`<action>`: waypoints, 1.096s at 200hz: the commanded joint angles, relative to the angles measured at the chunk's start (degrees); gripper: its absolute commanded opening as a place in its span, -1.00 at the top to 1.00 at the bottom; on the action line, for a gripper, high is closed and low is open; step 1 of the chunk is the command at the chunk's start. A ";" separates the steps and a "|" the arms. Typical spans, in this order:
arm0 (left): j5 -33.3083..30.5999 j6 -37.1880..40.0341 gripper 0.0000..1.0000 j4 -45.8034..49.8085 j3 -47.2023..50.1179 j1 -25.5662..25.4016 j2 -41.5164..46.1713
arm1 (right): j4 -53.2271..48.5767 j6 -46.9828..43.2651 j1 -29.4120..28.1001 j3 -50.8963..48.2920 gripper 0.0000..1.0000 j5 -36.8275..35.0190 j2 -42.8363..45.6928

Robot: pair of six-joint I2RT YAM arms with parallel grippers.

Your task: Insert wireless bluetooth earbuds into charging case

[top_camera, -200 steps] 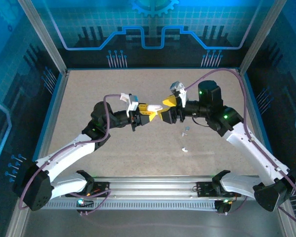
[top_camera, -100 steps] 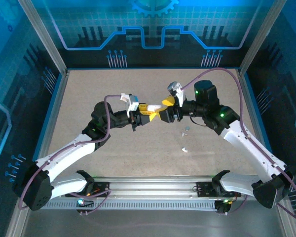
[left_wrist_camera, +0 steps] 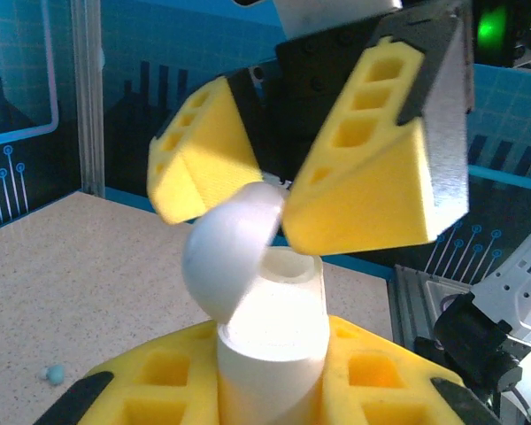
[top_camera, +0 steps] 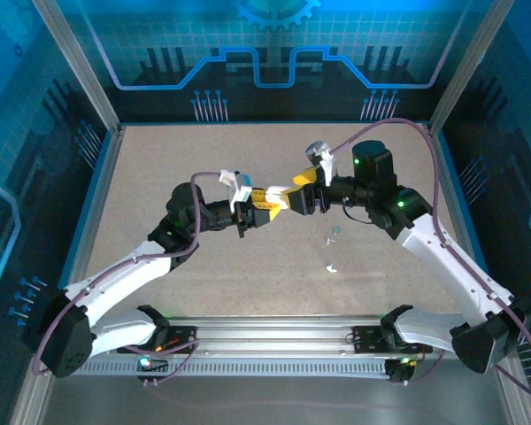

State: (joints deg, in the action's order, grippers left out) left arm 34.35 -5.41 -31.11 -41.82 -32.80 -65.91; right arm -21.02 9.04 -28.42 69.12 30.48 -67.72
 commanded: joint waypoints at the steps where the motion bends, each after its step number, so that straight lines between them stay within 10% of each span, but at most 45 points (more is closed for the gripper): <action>1: 1.72 1.92 0.57 -0.64 -0.50 -0.66 1.03 | 0.93 1.48 1.01 2.06 -0.31 -0.09 -0.45; 73: -1.58 4.07 0.57 0.13 0.44 -0.76 1.90 | 3.93 3.93 2.05 1.22 -0.38 1.63 2.36; 111: -6.57 5.06 0.58 -2.45 3.11 -0.83 2.89 | 1.03 13.58 2.89 -1.36 -0.86 -22.40 9.83; 138: -8.76 5.06 0.58 -4.42 4.41 -1.02 3.15 | -1.09 15.55 6.70 -6.03 -0.81 -32.11 13.98; 178: -10.38 5.08 0.57 -5.32 5.17 -1.04 3.51 | -13.16 21.09 17.99 -8.40 -0.40 -23.38 8.30; 219: -10.97 4.89 0.57 -5.62 5.26 -1.15 3.75 | -24.01 15.45 17.55 -6.73 -0.26 -16.24 -8.35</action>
State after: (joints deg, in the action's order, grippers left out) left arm 24.64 -1.34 -33.52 -36.88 -33.56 -63.79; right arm -34.24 26.96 -10.28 62.19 9.56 -68.34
